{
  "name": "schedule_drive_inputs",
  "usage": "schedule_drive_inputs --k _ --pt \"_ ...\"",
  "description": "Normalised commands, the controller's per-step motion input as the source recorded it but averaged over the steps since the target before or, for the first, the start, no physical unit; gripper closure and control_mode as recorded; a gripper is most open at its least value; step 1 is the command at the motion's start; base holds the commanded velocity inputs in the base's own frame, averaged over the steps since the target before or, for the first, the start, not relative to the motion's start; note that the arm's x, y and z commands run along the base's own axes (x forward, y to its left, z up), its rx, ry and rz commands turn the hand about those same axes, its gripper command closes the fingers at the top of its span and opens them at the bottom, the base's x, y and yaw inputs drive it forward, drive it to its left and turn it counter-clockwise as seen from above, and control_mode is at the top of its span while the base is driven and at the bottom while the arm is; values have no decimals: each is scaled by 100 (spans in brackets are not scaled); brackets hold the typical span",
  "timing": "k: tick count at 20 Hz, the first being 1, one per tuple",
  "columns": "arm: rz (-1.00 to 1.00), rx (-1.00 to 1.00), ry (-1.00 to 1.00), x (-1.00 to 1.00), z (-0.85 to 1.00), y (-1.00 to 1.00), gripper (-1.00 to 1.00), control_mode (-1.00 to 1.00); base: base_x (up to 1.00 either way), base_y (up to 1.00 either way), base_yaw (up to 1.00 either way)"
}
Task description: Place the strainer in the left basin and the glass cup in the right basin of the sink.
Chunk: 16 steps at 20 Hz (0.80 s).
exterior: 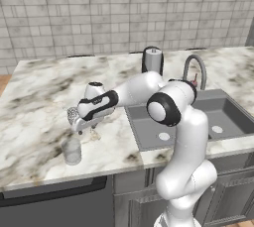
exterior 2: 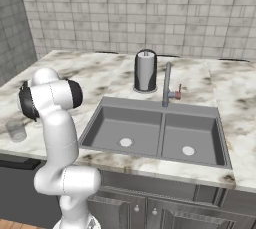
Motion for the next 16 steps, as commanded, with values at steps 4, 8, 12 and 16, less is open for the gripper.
schedule_drive_inputs --k 4,8,12,16 --pt "10 0 0 11 -5 0 -100 -100 0 0 0" --pt "7 0 0 18 -5 -1 -100 -100 0 0 0" --pt "5 0 2 17 -8 0 -100 -100 0 0 0" --pt "0 3 6 15 -10 7 -100 -100 0 0 0"
